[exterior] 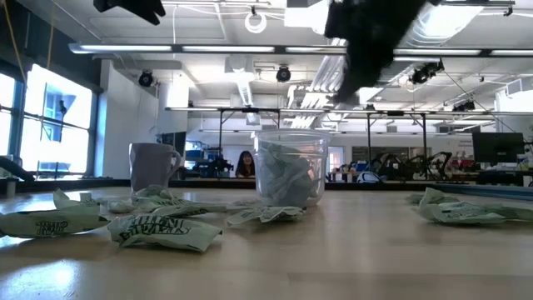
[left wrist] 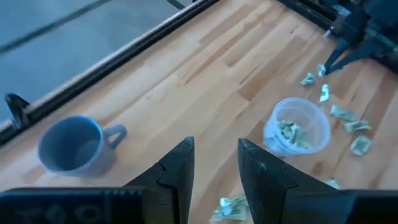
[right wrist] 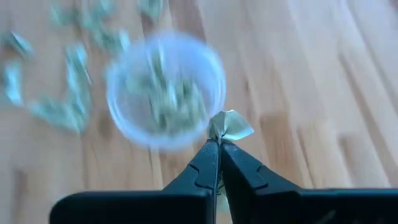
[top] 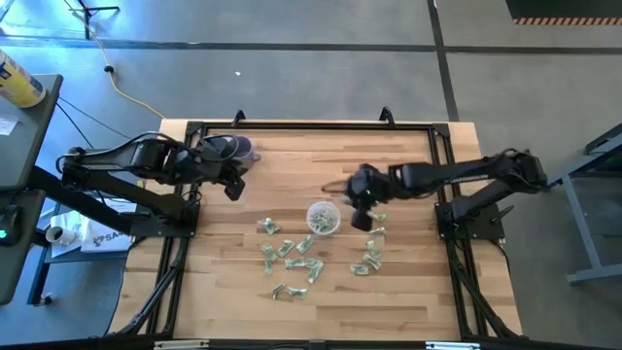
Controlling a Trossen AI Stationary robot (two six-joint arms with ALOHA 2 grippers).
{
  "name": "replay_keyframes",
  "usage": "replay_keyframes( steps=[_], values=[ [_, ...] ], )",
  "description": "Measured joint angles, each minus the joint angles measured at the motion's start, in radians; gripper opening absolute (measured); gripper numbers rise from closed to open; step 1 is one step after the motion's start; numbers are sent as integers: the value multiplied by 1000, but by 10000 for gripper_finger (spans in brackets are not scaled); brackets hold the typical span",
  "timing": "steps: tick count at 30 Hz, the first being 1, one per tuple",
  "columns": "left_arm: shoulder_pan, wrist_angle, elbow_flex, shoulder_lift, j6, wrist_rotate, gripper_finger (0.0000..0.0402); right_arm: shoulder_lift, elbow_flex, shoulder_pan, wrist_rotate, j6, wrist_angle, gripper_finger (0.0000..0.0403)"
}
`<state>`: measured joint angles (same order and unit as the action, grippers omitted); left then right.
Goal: Pick and place Stevia / Truvia into bins
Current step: Put the stevia packet into the transparent container
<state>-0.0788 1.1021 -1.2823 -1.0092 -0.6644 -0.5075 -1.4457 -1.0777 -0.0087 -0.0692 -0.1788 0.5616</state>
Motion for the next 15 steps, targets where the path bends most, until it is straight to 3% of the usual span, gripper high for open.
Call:
replay_keyframes(
  steps=[8, 15],
  values=[
    [0, 5, 0, 0, 64, -11, 156, -273, -253, -23, 159, 21, 5, 5],
    [0, 60, 1, 0, 30, 25, 156, -343, -259, -8, 140, 47, 26, 47]
  ],
)
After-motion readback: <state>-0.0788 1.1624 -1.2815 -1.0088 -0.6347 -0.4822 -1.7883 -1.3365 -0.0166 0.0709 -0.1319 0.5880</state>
